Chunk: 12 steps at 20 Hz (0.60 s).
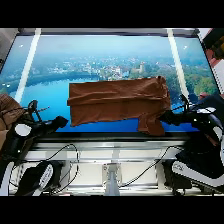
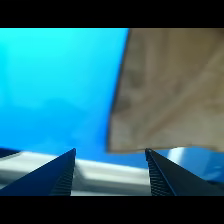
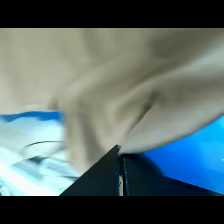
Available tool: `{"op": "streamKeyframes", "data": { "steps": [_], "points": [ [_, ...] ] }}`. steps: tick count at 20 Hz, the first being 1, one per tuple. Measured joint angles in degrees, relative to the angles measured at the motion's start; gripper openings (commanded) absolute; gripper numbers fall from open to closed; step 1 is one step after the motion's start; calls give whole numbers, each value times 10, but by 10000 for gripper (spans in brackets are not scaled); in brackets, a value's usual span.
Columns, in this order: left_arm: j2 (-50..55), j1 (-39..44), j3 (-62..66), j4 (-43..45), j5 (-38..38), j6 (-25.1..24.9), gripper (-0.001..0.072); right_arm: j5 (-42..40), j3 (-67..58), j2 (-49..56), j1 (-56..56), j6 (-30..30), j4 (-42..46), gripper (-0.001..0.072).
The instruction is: Fold the clothes and pants, and hang the long-sleeved shirts on hangers.
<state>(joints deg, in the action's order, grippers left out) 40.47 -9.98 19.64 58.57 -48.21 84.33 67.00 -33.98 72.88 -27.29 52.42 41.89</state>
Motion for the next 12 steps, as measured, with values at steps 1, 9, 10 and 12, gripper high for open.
{"op": "streamKeyframes", "data": {
  "steps": [1, 9, 10, 12],
  "points": [
    [6, 0, -2, -17, 6, -9, 588, 8, 0, 0, 0, -10, -18, 14],
    [138, 1, -5, -84, 27, -39, 695, 24, 0, 0, 0, -39, -71, 14],
    [154, 1, -4, -99, 30, -52, 659, 25, 0, 0, 0, -40, -72, 14],
    [186, 5, -5, -138, 30, -89, 528, 25, 0, 0, 0, -41, -75, 14]
  ]
}}
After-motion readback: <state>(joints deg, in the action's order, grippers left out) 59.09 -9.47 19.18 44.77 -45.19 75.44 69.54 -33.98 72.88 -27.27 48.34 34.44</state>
